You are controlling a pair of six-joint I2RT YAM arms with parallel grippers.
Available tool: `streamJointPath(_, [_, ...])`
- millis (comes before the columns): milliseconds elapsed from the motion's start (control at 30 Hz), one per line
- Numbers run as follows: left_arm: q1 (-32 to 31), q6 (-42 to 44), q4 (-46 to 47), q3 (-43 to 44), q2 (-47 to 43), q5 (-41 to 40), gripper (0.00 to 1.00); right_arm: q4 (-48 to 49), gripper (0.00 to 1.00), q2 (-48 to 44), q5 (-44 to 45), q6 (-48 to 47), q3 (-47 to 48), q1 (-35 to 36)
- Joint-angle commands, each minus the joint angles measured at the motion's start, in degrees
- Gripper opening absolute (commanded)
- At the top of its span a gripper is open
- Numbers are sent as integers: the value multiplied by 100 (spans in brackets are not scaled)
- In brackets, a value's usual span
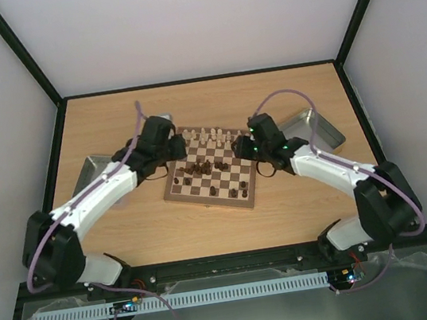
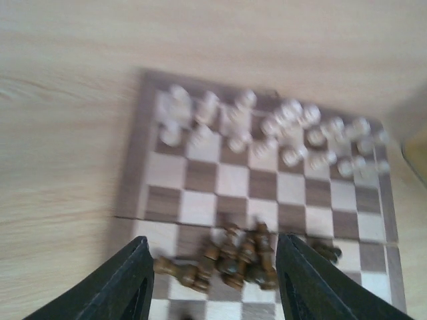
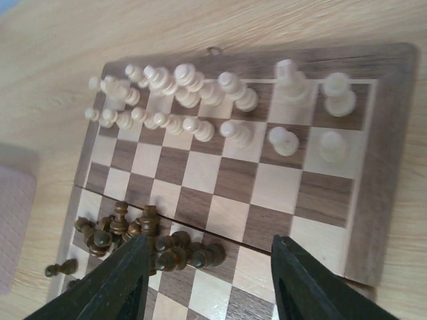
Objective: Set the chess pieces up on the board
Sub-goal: Pick up the chess piece from the chessboard.
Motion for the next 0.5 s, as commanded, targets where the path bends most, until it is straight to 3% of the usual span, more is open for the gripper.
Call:
streamJointPath(0, [282,282,-447,183,-792,-1158,54,-752,47,614,359,-329,667,344])
streamJointPath(267, [397,742,-388,10,-1850,-1596,61,-1314,32,1757,697,-244,1501,711])
streamJointPath(467, [399,878,-287,-126,-2212,-2038,61,-1717,31,2164,814,-313,1963,811])
